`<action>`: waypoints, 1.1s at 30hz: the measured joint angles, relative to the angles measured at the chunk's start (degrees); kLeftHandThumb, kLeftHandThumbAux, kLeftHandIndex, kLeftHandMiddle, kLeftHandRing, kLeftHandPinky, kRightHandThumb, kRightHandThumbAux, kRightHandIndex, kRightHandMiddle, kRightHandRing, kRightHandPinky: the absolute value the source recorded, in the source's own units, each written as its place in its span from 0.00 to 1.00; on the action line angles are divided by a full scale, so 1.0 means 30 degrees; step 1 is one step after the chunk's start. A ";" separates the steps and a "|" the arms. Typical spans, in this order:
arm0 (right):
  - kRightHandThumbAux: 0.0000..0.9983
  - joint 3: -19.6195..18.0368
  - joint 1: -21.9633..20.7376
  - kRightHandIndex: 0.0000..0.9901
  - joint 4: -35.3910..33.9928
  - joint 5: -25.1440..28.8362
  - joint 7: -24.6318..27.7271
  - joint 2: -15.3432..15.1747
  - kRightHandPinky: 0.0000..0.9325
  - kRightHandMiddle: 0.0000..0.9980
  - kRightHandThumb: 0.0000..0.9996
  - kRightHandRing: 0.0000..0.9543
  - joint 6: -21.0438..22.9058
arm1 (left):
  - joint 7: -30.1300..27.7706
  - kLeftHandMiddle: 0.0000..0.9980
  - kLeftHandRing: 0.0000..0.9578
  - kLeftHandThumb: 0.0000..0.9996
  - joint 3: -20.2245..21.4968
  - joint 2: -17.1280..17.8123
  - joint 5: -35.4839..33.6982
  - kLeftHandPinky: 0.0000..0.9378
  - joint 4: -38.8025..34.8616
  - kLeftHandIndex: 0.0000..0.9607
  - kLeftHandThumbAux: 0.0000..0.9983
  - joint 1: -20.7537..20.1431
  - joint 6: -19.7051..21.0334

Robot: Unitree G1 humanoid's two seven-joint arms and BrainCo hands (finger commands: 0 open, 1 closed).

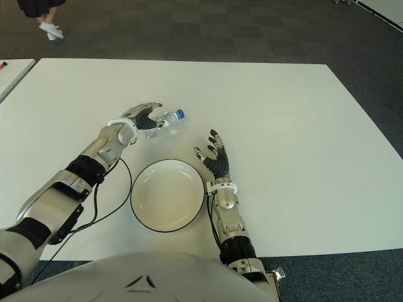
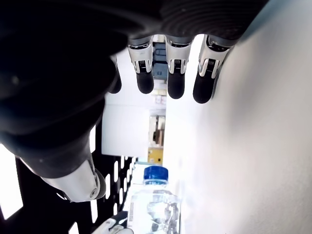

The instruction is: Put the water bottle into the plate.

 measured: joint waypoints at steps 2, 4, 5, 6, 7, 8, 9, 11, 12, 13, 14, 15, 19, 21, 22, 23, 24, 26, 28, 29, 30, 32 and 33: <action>0.77 0.0005 0.0008 0.07 0.0006 0.0001 -0.0002 0.0017 0.14 0.09 0.26 0.09 -0.0005 | 0.0000 0.08 0.08 0.40 -0.0089 -0.0051 0.0001 0.12 0.0087 0.00 0.50 0.0003 -0.0026; 0.77 0.0006 0.0014 0.07 0.0006 -0.0001 -0.0005 0.0019 0.14 0.09 0.25 0.09 -0.0011 | 0.0000 0.08 0.08 0.40 -0.0153 -0.0081 0.0003 0.12 0.0156 0.00 0.50 0.0006 -0.0027; 0.77 0.0008 0.0016 0.07 0.0007 -0.0003 -0.0009 0.0020 0.14 0.09 0.25 0.09 -0.0015 | 0.0000 0.08 0.08 0.39 -0.0174 -0.0085 0.0003 0.12 0.0194 0.00 0.51 0.0006 -0.0028; 0.77 0.0014 0.0016 0.07 0.0008 -0.0005 -0.0017 0.0021 0.14 0.09 0.25 0.09 -0.0019 | 0.0000 0.08 0.08 0.39 -0.0187 -0.0085 0.0005 0.12 0.0231 0.00 0.51 0.0005 -0.0028; 0.77 0.0020 0.0017 0.07 0.0010 -0.0006 -0.0032 0.0021 0.14 0.09 0.25 0.09 -0.0027 | 0.0000 0.08 0.08 0.39 -0.0197 -0.0085 0.0005 0.11 0.0265 0.00 0.51 0.0006 -0.0027; 0.77 0.0025 0.0018 0.07 0.0010 -0.0006 -0.0043 0.0021 0.14 0.09 0.25 0.09 -0.0030 | 0.0000 0.08 0.08 0.39 -0.0209 -0.0085 0.0007 0.11 0.0295 0.00 0.51 0.0006 -0.0028; 0.77 0.0029 0.0019 0.07 0.0011 -0.0008 -0.0055 0.0021 0.14 0.09 0.25 0.09 -0.0031 | 0.0000 0.08 0.08 0.39 -0.0225 -0.0086 0.0009 0.11 0.0324 0.00 0.51 0.0006 -0.0029; 0.77 0.0033 0.0021 0.07 0.0008 -0.0010 -0.0076 0.0022 0.14 0.09 0.25 0.09 -0.0031 | 0.0000 0.08 0.08 0.39 -0.0245 -0.0089 0.0014 0.11 0.0374 0.00 0.51 0.0005 -0.0030; 0.78 0.0037 0.0021 0.07 0.0008 -0.0011 -0.0091 0.0022 0.14 0.09 0.25 0.09 -0.0031 | 0.0000 0.08 0.08 0.39 -0.0250 -0.0089 0.0017 0.11 0.0393 0.00 0.52 0.0005 -0.0034; 0.78 0.0042 0.0021 0.07 0.0011 -0.0013 -0.0117 0.0023 0.14 0.08 0.25 0.09 -0.0031 | 0.0000 0.07 0.07 0.39 -0.0265 -0.0089 0.0031 0.11 0.0398 0.00 0.52 0.0005 -0.0039; 0.78 0.0048 0.0021 0.06 0.0011 -0.0016 -0.0138 0.0024 0.14 0.08 0.25 0.09 -0.0031 | 0.0000 0.08 0.07 0.40 -0.0286 -0.0089 0.0046 0.11 0.0398 0.00 0.52 0.0006 -0.0049; 0.78 0.0054 0.0021 0.06 0.0013 -0.0018 -0.0170 0.0025 0.14 0.08 0.25 0.09 -0.0031 | 0.0000 0.08 0.08 0.40 -0.0311 -0.0089 0.0079 0.11 0.0397 0.00 0.52 0.0005 -0.0073; 0.78 0.0076 0.0027 0.06 0.0021 -0.0022 -0.0247 0.0025 0.14 0.08 0.26 0.09 -0.0032 | 0.0001 0.07 0.07 0.42 -0.0411 -0.0089 0.0181 0.12 0.0394 0.00 0.53 0.0007 -0.0150; 0.77 0.0080 0.0029 0.06 0.0020 -0.0024 -0.0253 0.0025 0.14 0.08 0.26 0.09 -0.0032 | 0.0001 0.07 0.07 0.43 -0.0461 -0.0089 0.0202 0.12 0.0388 0.00 0.53 0.0008 -0.0156; 0.77 0.0081 0.0030 0.06 0.0020 -0.0025 -0.0256 0.0025 0.14 0.08 0.26 0.09 -0.0032 | 0.0001 0.07 0.07 0.43 -0.0488 -0.0088 0.0219 0.13 0.0382 0.00 0.53 0.0008 -0.0155; 0.77 0.0083 0.0033 0.06 0.0018 -0.0024 -0.0259 0.0026 0.14 0.08 0.26 0.09 -0.0032 | 0.0001 0.07 0.07 0.43 -0.0516 -0.0088 0.0236 0.13 0.0370 0.00 0.53 0.0008 -0.0152; 0.77 0.0084 0.0036 0.06 0.0018 -0.0023 -0.0262 0.0025 0.14 0.08 0.26 0.09 -0.0032 | 0.0001 0.07 0.07 0.44 -0.0547 -0.0088 0.0259 0.13 0.0347 0.00 0.53 0.0009 -0.0150; 0.77 0.0085 0.0041 0.06 0.0019 -0.0022 -0.0270 0.0025 0.14 0.08 0.26 0.09 -0.0032 | 0.0001 0.07 0.08 0.44 -0.0616 -0.0088 0.0288 0.13 0.0287 0.00 0.53 0.0010 -0.0140; 0.78 0.0088 0.0041 0.07 0.0020 -0.0018 -0.0275 0.0026 0.14 0.08 0.26 0.09 -0.0032 | 0.0001 0.07 0.08 0.44 -0.0686 -0.0088 0.0307 0.12 0.0240 0.00 0.54 0.0011 -0.0140; 0.78 0.0090 0.0041 0.07 0.0019 -0.0017 -0.0276 0.0027 0.14 0.08 0.27 0.09 -0.0032 | 0.0001 0.07 0.08 0.44 -0.0707 -0.0088 0.0310 0.12 0.0224 0.00 0.54 0.0011 -0.0141; 0.78 0.0094 0.0041 0.07 0.0017 -0.0016 -0.0277 0.0027 0.14 0.08 0.27 0.09 -0.0032 | 0.0001 0.07 0.08 0.44 -0.0731 -0.0087 0.0314 0.13 0.0203 0.00 0.54 0.0012 -0.0140; 0.78 0.0095 0.0041 0.07 0.0009 -0.0008 -0.0278 0.0027 0.14 0.08 0.27 0.09 -0.0032 | 0.0001 0.07 0.09 0.45 -0.0774 -0.0081 0.0322 0.14 0.0098 0.00 0.54 0.0039 -0.0134; 0.78 0.0095 0.0043 0.07 0.0006 -0.0001 -0.0278 0.0027 0.14 0.08 0.27 0.09 -0.0032 | 0.0001 0.08 0.09 0.45 -0.0795 -0.0081 0.0324 0.14 0.0053 0.00 0.53 0.0049 -0.0135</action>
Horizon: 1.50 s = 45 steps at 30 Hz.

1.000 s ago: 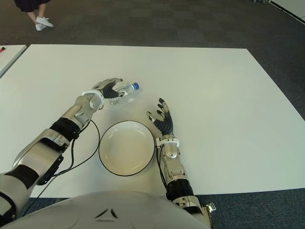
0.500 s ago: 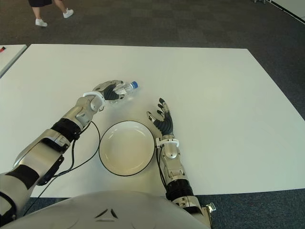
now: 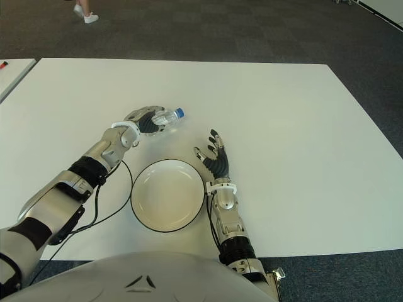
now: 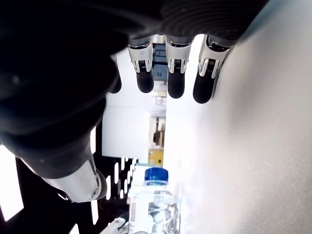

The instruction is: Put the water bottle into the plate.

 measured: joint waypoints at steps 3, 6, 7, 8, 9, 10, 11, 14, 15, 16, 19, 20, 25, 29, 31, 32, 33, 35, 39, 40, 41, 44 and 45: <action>0.78 0.0000 -0.0001 0.07 -0.0010 0.0009 0.0000 0.0000 0.14 0.08 0.27 0.09 0.0001 | 0.0000 0.09 0.10 0.46 -0.0053 0.0001 0.0003 0.15 -0.0085 0.00 0.53 0.0011 -0.0001; 0.78 0.0006 -0.0002 0.06 -0.0017 0.0025 0.0004 0.0000 0.14 0.08 0.27 0.09 0.0001 | -0.0002 0.09 0.11 0.45 -0.0086 0.0001 0.0004 0.15 -0.0139 0.00 0.52 0.0026 -0.0005; 0.78 0.0009 -0.0002 0.06 -0.0019 0.0032 0.0005 0.0000 0.14 0.08 0.27 0.09 0.0001 | -0.0002 0.10 0.11 0.45 -0.0089 0.0002 0.0003 0.15 -0.0159 0.00 0.52 0.0036 -0.0010; 0.78 0.0012 -0.0001 0.06 -0.0021 0.0034 0.0005 0.0000 0.14 0.08 0.27 0.09 0.0001 | -0.0002 0.10 0.11 0.45 -0.0091 0.0004 0.0004 0.15 -0.0173 0.00 0.52 0.0043 -0.0014; 0.78 0.0013 -0.0001 0.06 -0.0023 0.0041 0.0005 0.0000 0.14 0.08 0.27 0.09 0.0001 | -0.0002 0.10 0.11 0.46 -0.0091 0.0006 0.0003 0.15 -0.0183 0.00 0.52 0.0046 -0.0018; 0.78 0.0015 0.0000 0.06 -0.0024 0.0052 0.0005 0.0000 0.14 0.08 0.27 0.09 0.0001 | -0.0002 0.10 0.11 0.46 -0.0091 0.0008 0.0003 0.15 -0.0193 0.00 0.52 0.0050 -0.0020; 0.78 0.0017 0.0001 0.06 -0.0029 0.0065 0.0006 0.0001 0.14 0.08 0.27 0.09 0.0001 | -0.0002 0.10 0.11 0.46 -0.0092 0.0011 0.0003 0.15 -0.0204 0.00 0.52 0.0053 -0.0020; 0.78 0.0019 0.0004 0.06 -0.0053 0.0116 0.0010 0.0000 0.14 0.08 0.27 0.09 0.0002 | -0.0009 0.10 0.11 0.46 -0.0099 0.0012 0.0003 0.15 -0.0237 0.00 0.52 0.0061 -0.0019; 0.78 0.0019 0.0005 0.06 -0.0059 0.0137 0.0011 0.0000 0.14 0.08 0.27 0.09 0.0002 | -0.0014 0.10 0.11 0.46 -0.0103 0.0012 0.0003 0.15 -0.0257 0.00 0.52 0.0065 -0.0018; 0.78 0.0020 0.0006 0.06 -0.0061 0.0160 0.0012 0.0000 0.14 0.08 0.27 0.09 0.0002 | -0.0021 0.10 0.11 0.46 -0.0107 0.0012 0.0003 0.15 -0.0282 0.00 0.52 0.0071 -0.0013; 0.78 0.0020 0.0007 0.06 -0.0059 0.0198 0.0012 0.0000 0.14 0.08 0.27 0.09 0.0002 | -0.0054 0.10 0.10 0.47 -0.0128 0.0011 0.0003 0.15 -0.0379 0.00 0.52 0.0092 0.0013; 0.78 0.0020 0.0006 0.06 -0.0058 0.0203 0.0012 0.0000 0.14 0.08 0.27 0.09 0.0002 | -0.0063 0.10 0.10 0.47 -0.0130 0.0009 0.0003 0.15 -0.0398 0.00 0.52 0.0096 0.0022; 0.77 0.0022 0.0004 0.07 -0.0049 0.0234 0.0012 -0.0001 0.14 0.08 0.28 0.09 0.0002 | -0.0208 0.09 0.10 0.47 -0.0138 0.0007 0.0004 0.15 -0.0532 0.00 0.51 0.0117 0.0099; 0.77 0.0024 0.0004 0.07 -0.0041 0.0234 0.0012 -0.0001 0.14 0.08 0.27 0.09 0.0001 | -0.0258 0.09 0.10 0.46 -0.0152 0.0005 0.0005 0.15 -0.0591 0.00 0.51 0.0123 0.0179; 0.77 0.0024 0.0003 0.07 -0.0037 0.0233 0.0012 -0.0002 0.15 0.08 0.27 0.09 0.0000 | -0.0258 0.08 0.10 0.47 -0.0162 0.0002 0.0007 0.14 -0.0602 0.00 0.51 0.0127 0.0203; 0.77 0.0024 0.0003 0.07 -0.0035 0.0234 0.0012 -0.0002 0.15 0.08 0.27 0.10 0.0000 | -0.0258 0.08 0.10 0.47 -0.0168 0.0001 0.0007 0.14 -0.0602 0.00 0.51 0.0129 0.0205; 0.77 0.0024 0.0003 0.07 -0.0030 0.0234 0.0011 -0.0002 0.15 0.08 0.27 0.10 0.0000 | -0.0258 0.08 0.09 0.47 -0.0172 -0.0001 0.0007 0.14 -0.0602 0.00 0.51 0.0130 0.0206; 0.77 0.0026 0.0001 0.07 -0.0020 0.0233 0.0011 -0.0002 0.14 0.09 0.27 0.10 -0.0001 | -0.0258 0.08 0.09 0.47 -0.0178 -0.0004 0.0007 0.14 -0.0602 0.00 0.51 0.0132 0.0206; 0.77 0.0029 -0.0001 0.07 0.0004 0.0225 0.0004 -0.0002 0.14 0.09 0.27 0.10 -0.0005 | -0.0259 0.08 0.09 0.48 -0.0195 -0.0006 0.0008 0.15 -0.0601 0.00 0.51 0.0132 0.0221; 0.77 0.0030 -0.0002 0.07 0.0014 0.0222 -0.0001 -0.0002 0.14 0.09 0.27 0.10 -0.0009 | -0.0264 0.08 0.09 0.48 -0.0201 -0.0006 0.0008 0.15 -0.0601 0.00 0.51 0.0132 0.0229; 0.77 0.0032 -0.0004 0.07 0.0029 0.0219 -0.0011 -0.0002 0.14 0.09 0.26 0.10 -0.0014 | -0.0273 0.09 0.10 0.48 -0.0207 -0.0007 0.0008 0.16 -0.0601 0.00 0.51 0.0133 0.0238; 0.77 0.0036 -0.0010 0.07 0.0076 0.0212 -0.0039 -0.0003 0.14 0.09 0.26 0.10 -0.0066 | -0.0295 0.10 0.12 0.47 -0.0241 -0.0008 0.0017 0.18 -0.0602 0.00 0.50 0.0132 0.0244; 0.77 0.0036 -0.0013 0.07 0.0092 0.0211 -0.0047 -0.0004 0.14 0.09 0.26 0.10 -0.0113 | -0.0295 0.11 0.13 0.47 -0.0254 -0.0008 0.0019 0.18 -0.0601 0.00 0.50 0.0132 0.0243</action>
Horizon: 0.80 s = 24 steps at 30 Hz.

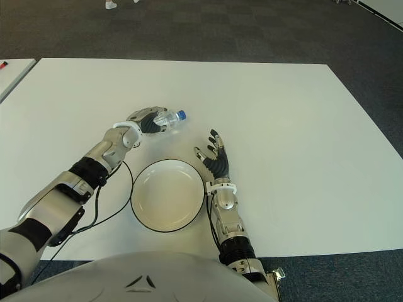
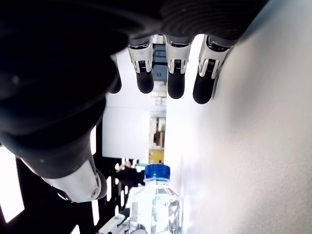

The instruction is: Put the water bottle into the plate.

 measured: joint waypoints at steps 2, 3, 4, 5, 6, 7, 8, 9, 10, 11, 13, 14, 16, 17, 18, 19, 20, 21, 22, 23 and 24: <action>0.77 -0.0001 -0.0001 0.07 0.0033 -0.0001 -0.0006 0.0000 0.14 0.09 0.26 0.10 -0.0040 | 0.0000 0.12 0.14 0.47 -0.0049 0.0006 0.0014 0.19 0.0000 0.01 0.50 0.0000 -0.0038; 0.77 -0.0003 -0.0001 0.07 0.0047 -0.0001 -0.0007 0.0000 0.14 0.09 0.26 0.09 -0.0050 | 0.0000 0.12 0.14 0.47 -0.0086 0.0014 0.0023 0.20 0.0000 0.01 0.49 0.0000 -0.0063; 0.77 -0.0005 -0.0001 0.07 0.0054 0.0000 -0.0007 0.0000 0.14 0.09 0.26 0.09 -0.0055 | 0.0000 0.12 0.14 0.47 -0.0129 0.0024 0.0033 0.20 0.0000 0.02 0.49 0.0000 -0.0110; 0.77 -0.0006 -0.0001 0.07 0.0054 0.0001 -0.0007 0.0000 0.14 0.08 0.26 0.09 -0.0057 | 0.0000 0.12 0.14 0.47 -0.0187 0.0049 0.0064 0.21 0.0001 0.02 0.49 0.0000 -0.0186; 0.77 -0.0006 0.0000 0.07 0.0050 0.0000 -0.0007 0.0000 0.14 0.08 0.26 0.09 -0.0057 | 0.0001 0.12 0.14 0.47 -0.0256 0.0073 0.0121 0.21 0.0001 0.02 0.49 0.0000 -0.0266; 0.77 -0.0005 -0.0001 0.07 0.0040 -0.0001 -0.0007 -0.0001 0.14 0.08 0.26 0.09 -0.0057 | 0.0003 0.13 0.14 0.47 -0.0338 0.0093 0.0183 0.21 0.0001 0.03 0.49 0.0000 -0.0342; 0.76 -0.0006 -0.0001 0.06 0.0031 -0.0001 -0.0007 -0.0001 0.14 0.08 0.26 0.09 -0.0057 | 0.0005 0.13 0.14 0.47 -0.0404 0.0103 0.0234 0.22 0.0001 0.03 0.49 0.0000 -0.0424; 0.76 -0.0006 -0.0001 0.06 0.0021 -0.0001 -0.0007 -0.0001 0.14 0.08 0.26 0.09 -0.0057 | 0.0017 0.13 0.14 0.47 -0.0455 0.0105 0.0286 0.22 0.0001 0.03 0.49 0.0000 -0.0503; 0.76 -0.0006 -0.0001 0.06 0.0012 -0.0002 -0.0007 -0.0001 0.14 0.08 0.26 0.09 -0.0057 | 0.0041 0.13 0.14 0.47 -0.0488 0.0105 0.0347 0.22 0.0002 0.03 0.49 0.0001 -0.0576; 0.76 -0.0006 -0.0001 0.06 -0.0003 -0.0001 -0.0007 -0.0002 0.14 0.08 0.26 0.09 -0.0057 | 0.0057 0.13 0.15 0.47 -0.0524 0.0106 0.0382 0.23 0.0003 0.04 0.49 0.0001 -0.0622; 0.77 -0.0005 -0.0003 0.06 -0.0027 -0.0002 -0.0007 -0.0003 0.14 0.08 0.26 0.09 -0.0057 | 0.0084 0.14 0.15 0.47 -0.0564 0.0106 0.0413 0.23 0.0018 0.04 0.49 0.0005 -0.0735; 0.77 -0.0005 -0.0002 0.06 -0.0038 -0.0002 -0.0007 -0.0002 0.14 0.08 0.26 0.09 -0.0056 | 0.0111 0.14 0.15 0.47 -0.0578 0.0109 0.0427 0.23 0.0034 0.04 0.49 0.0005 -0.0798; 0.77 -0.0005 -0.0003 0.06 -0.0052 -0.0004 -0.0007 -0.0003 0.14 0.08 0.26 0.09 -0.0056 | 0.0193 0.14 0.15 0.47 -0.0609 0.0113 0.0503 0.23 0.0067 0.04 0.49 0.0007 -0.0911; 0.77 -0.0005 -0.0003 0.06 -0.0056 -0.0005 -0.0007 -0.0003 0.14 0.08 0.26 0.09 -0.0056 | 0.0240 0.14 0.15 0.47 -0.0623 0.0116 0.0547 0.23 0.0082 0.04 0.49 0.0007 -0.0948; 0.77 -0.0005 -0.0003 0.07 -0.0060 -0.0010 -0.0009 -0.0003 0.14 0.08 0.26 0.09 -0.0056 | 0.0276 0.14 0.15 0.47 -0.0646 0.0125 0.0591 0.23 0.0101 0.04 0.49 0.0007 -0.0990; 0.77 -0.0004 -0.0003 0.07 -0.0063 -0.0017 -0.0011 -0.0002 0.14 0.08 0.26 0.09 -0.0056 | 0.0294 0.13 0.15 0.47 -0.0671 0.0139 0.0631 0.22 0.0118 0.04 0.49 0.0007 -0.1035; 0.77 -0.0003 -0.0003 0.07 -0.0066 -0.0021 -0.0016 -0.0003 0.14 0.08 0.26 0.09 -0.0055 | 0.0308 0.13 0.14 0.47 -0.0690 0.0154 0.0701 0.22 0.0132 0.03 0.50 0.0007 -0.1079; 0.77 -0.0003 -0.0003 0.07 -0.0072 -0.0024 -0.0020 -0.0003 0.14 0.08 0.26 0.09 -0.0054 | 0.0321 0.13 0.14 0.47 -0.0714 0.0170 0.0776 0.22 0.0152 0.03 0.50 0.0006 -0.1118; 0.77 -0.0003 -0.0002 0.07 -0.0078 -0.0024 -0.0022 -0.0003 0.14 0.08 0.26 0.09 -0.0052 | 0.0332 0.13 0.14 0.47 -0.0729 0.0180 0.0832 0.22 0.0182 0.03 0.50 0.0005 -0.1151; 0.77 -0.0003 -0.0001 0.07 -0.0085 -0.0025 -0.0024 -0.0003 0.14 0.08 0.27 0.09 -0.0051 | 0.0342 0.12 0.15 0.48 -0.0740 0.0184 0.0879 0.22 0.0229 0.03 0.50 0.0004 -0.1173; 0.77 -0.0003 0.0000 0.07 -0.0089 -0.0025 -0.0025 -0.0003 0.14 0.08 0.27 0.09 -0.0050 | 0.0356 0.12 0.15 0.48 -0.0745 0.0186 0.0951 0.22 0.0285 0.03 0.50 0.0004 -0.1187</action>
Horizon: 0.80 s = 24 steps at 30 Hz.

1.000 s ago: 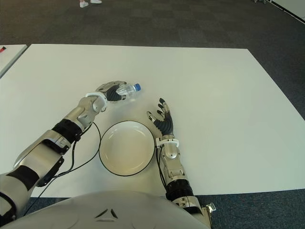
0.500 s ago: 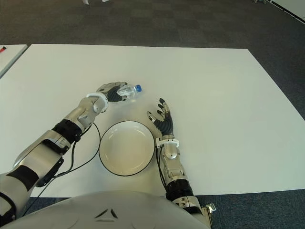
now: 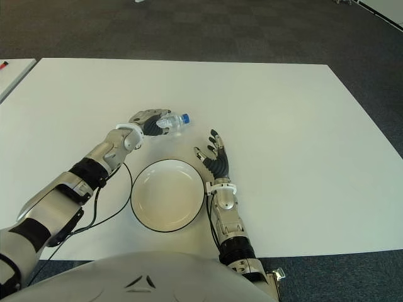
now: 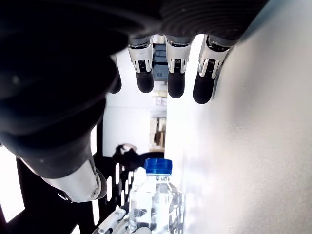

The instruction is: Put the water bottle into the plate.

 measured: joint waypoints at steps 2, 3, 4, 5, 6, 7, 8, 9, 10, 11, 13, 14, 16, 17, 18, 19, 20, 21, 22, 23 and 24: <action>0.77 0.0001 0.0003 0.07 -0.0008 -0.0006 -0.0002 -0.0001 0.14 0.08 0.27 0.09 0.0003 | 0.0057 0.12 0.15 0.48 -0.0012 0.0001 0.0088 0.22 0.0136 0.02 0.49 -0.0005 -0.0042; 0.77 0.0001 0.0004 0.07 -0.0011 -0.0013 -0.0003 -0.0001 0.14 0.08 0.27 0.09 0.0007 | 0.0118 0.12 0.15 0.48 -0.0023 0.0001 0.0152 0.22 0.0217 0.02 0.49 -0.0012 -0.0060; 0.77 0.0002 0.0008 0.07 -0.0018 -0.0019 -0.0004 -0.0002 0.14 0.08 0.27 0.09 0.0013 | 0.0147 0.12 0.14 0.48 -0.0034 0.0001 0.0184 0.22 0.0275 0.02 0.49 -0.0017 -0.0083; 0.76 0.0003 0.0011 0.07 -0.0028 -0.0027 -0.0004 -0.0003 0.14 0.08 0.27 0.09 0.0023 | 0.0186 0.12 0.14 0.48 -0.0043 0.0000 0.0212 0.21 0.0331 0.02 0.49 -0.0026 -0.0115; 0.76 0.0006 0.0016 0.07 -0.0044 -0.0030 -0.0004 -0.0004 0.14 0.08 0.27 0.09 0.0038 | 0.0241 0.12 0.14 0.49 -0.0053 -0.0001 0.0240 0.21 0.0388 0.02 0.49 -0.0034 -0.0140; 0.76 0.0010 0.0024 0.07 -0.0061 -0.0038 -0.0005 -0.0005 0.14 0.08 0.26 0.09 0.0057 | 0.0279 0.11 0.13 0.49 -0.0060 -0.0003 0.0271 0.20 0.0456 0.01 0.49 -0.0045 -0.0179; 0.76 0.0016 0.0031 0.07 -0.0081 -0.0051 -0.0007 -0.0006 0.14 0.08 0.26 0.09 0.0075 | 0.0315 0.11 0.13 0.49 -0.0068 -0.0008 0.0293 0.19 0.0556 0.01 0.49 -0.0063 -0.0220; 0.76 0.0022 0.0040 0.07 -0.0099 -0.0071 -0.0010 -0.0007 0.14 0.08 0.26 0.09 0.0088 | 0.0375 0.11 0.12 0.49 -0.0073 -0.0011 0.0299 0.18 0.0651 0.01 0.49 -0.0082 -0.0257; 0.76 0.0026 0.0053 0.07 -0.0116 -0.0098 -0.0014 -0.0008 0.14 0.08 0.26 0.09 0.0096 | 0.0385 0.10 0.12 0.49 -0.0074 -0.0016 0.0301 0.17 0.0756 0.00 0.48 -0.0103 -0.0296; 0.76 0.0034 0.0067 0.07 -0.0132 -0.0114 -0.0017 -0.0009 0.14 0.08 0.26 0.09 0.0101 | 0.0385 0.10 0.11 0.49 -0.0072 -0.0016 0.0301 0.17 0.0847 0.00 0.48 -0.0121 -0.0330; 0.76 0.0040 0.0088 0.08 -0.0158 -0.0173 -0.0023 -0.0010 0.14 0.08 0.26 0.09 0.0110 | 0.0387 0.10 0.11 0.48 -0.0062 -0.0017 0.0301 0.16 0.0985 0.00 0.48 -0.0151 -0.0387; 0.77 0.0039 0.0094 0.08 -0.0169 -0.0187 -0.0024 -0.0010 0.14 0.08 0.26 0.09 0.0116 | 0.0388 0.09 0.10 0.48 -0.0060 -0.0018 0.0301 0.16 0.1043 0.00 0.48 -0.0164 -0.0402; 0.77 0.0036 0.0095 0.08 -0.0191 -0.0210 -0.0030 -0.0010 0.14 0.08 0.26 0.09 0.0150 | 0.0463 0.08 0.09 0.48 -0.0059 -0.0027 0.0301 0.14 0.1257 0.00 0.48 -0.0188 -0.0463; 0.77 0.0036 0.0095 0.08 -0.0196 -0.0212 -0.0032 -0.0010 0.14 0.08 0.27 0.09 0.0159 | 0.0535 0.08 0.09 0.48 -0.0060 -0.0041 0.0301 0.14 0.1366 0.00 0.48 -0.0196 -0.0499; 0.77 0.0033 0.0095 0.08 -0.0201 -0.0215 -0.0034 -0.0010 0.14 0.09 0.27 0.09 0.0164 | 0.0589 0.08 0.08 0.48 -0.0061 -0.0058 0.0301 0.13 0.1525 0.00 0.48 -0.0207 -0.0534; 0.77 0.0030 0.0096 0.08 -0.0201 -0.0216 -0.0035 -0.0010 0.14 0.09 0.27 0.09 0.0166 | 0.0622 0.07 0.08 0.48 -0.0060 -0.0079 0.0301 0.13 0.1623 0.00 0.49 -0.0224 -0.0561; 0.77 0.0026 0.0096 0.07 -0.0201 -0.0216 -0.0035 -0.0010 0.14 0.09 0.27 0.09 0.0167 | 0.0665 0.07 0.08 0.48 -0.0057 -0.0106 0.0301 0.13 0.1741 0.00 0.49 -0.0251 -0.0587; 0.77 0.0025 0.0095 0.07 -0.0201 -0.0215 -0.0035 -0.0010 0.14 0.09 0.27 0.09 0.0172 | 0.0732 0.07 0.07 0.48 -0.0051 -0.0135 0.0300 0.13 0.1879 0.00 0.49 -0.0284 -0.0620; 0.77 0.0021 0.0095 0.07 -0.0200 -0.0214 -0.0034 -0.0010 0.14 0.09 0.27 0.10 0.0175 | 0.0785 0.07 0.08 0.48 -0.0045 -0.0159 0.0298 0.13 0.1993 0.00 0.50 -0.0312 -0.0646; 0.77 0.0019 0.0095 0.07 -0.0199 -0.0212 -0.0033 -0.0010 0.14 0.08 0.27 0.10 0.0175 | 0.0815 0.07 0.08 0.49 -0.0032 -0.0182 0.0294 0.13 0.2118 0.00 0.50 -0.0344 -0.0673; 0.77 0.0014 0.0095 0.07 -0.0197 -0.0213 -0.0033 -0.0011 0.15 0.08 0.27 0.10 0.0175 | 0.0854 0.07 0.08 0.49 -0.0014 -0.0207 0.0293 0.13 0.2234 0.00 0.50 -0.0383 -0.0700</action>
